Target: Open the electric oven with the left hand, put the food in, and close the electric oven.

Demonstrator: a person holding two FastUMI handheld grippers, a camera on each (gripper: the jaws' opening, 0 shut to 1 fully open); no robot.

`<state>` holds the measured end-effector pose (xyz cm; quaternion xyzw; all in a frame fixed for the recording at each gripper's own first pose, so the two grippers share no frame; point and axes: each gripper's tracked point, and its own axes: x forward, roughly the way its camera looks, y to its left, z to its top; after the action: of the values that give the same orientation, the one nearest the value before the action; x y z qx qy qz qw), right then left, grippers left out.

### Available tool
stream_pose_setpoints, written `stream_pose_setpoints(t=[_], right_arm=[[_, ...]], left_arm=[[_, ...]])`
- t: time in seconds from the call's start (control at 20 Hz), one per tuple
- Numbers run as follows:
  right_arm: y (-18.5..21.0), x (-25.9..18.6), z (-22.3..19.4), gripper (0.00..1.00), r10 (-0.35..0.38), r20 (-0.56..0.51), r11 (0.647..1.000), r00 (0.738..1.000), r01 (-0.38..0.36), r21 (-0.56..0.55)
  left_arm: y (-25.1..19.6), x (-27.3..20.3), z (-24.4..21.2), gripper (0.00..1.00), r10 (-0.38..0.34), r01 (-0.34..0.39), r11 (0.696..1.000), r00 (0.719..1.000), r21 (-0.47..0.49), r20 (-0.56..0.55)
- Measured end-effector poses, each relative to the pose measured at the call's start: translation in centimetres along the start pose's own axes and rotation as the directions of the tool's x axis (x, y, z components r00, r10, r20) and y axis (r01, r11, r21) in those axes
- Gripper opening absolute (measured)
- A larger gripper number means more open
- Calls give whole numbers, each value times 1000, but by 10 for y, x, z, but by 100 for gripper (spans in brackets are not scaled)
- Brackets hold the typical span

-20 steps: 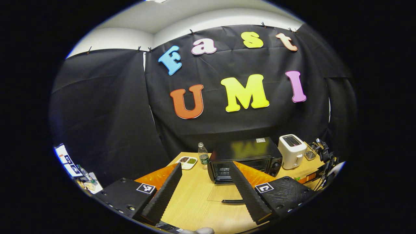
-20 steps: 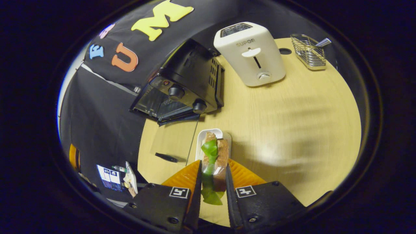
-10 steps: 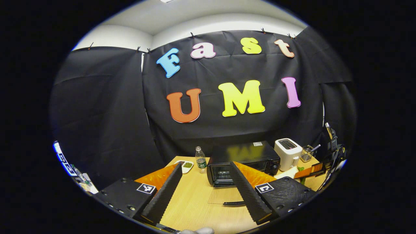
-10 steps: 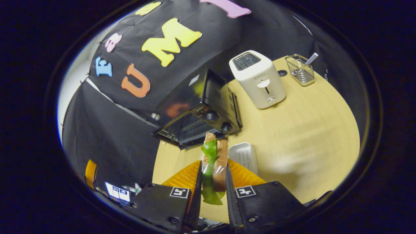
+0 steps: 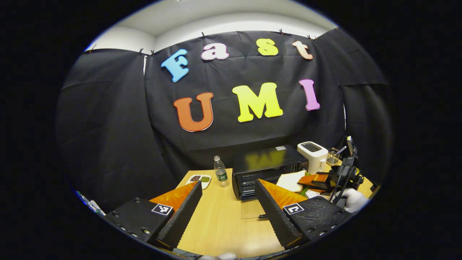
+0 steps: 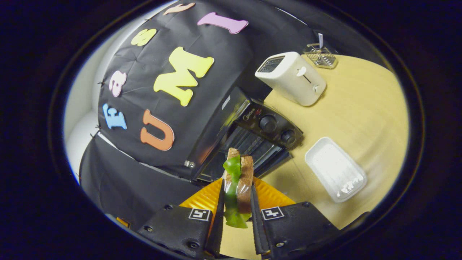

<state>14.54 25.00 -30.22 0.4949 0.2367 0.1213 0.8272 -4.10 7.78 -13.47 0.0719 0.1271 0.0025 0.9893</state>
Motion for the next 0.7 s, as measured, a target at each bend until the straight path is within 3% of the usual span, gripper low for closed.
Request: stream_pose_setpoints(t=[0.35,0.7], right_arm=[[13,77,-13,38,-17,154,991,988,-4,137],[12,145,-10,38,-78,225,985,971,40,168]], left_arm=[[13,-5,-22,95,-11,11,1000,1000,20,-21],[36,3,-39,95,19,-17,999,998,36,-62]])
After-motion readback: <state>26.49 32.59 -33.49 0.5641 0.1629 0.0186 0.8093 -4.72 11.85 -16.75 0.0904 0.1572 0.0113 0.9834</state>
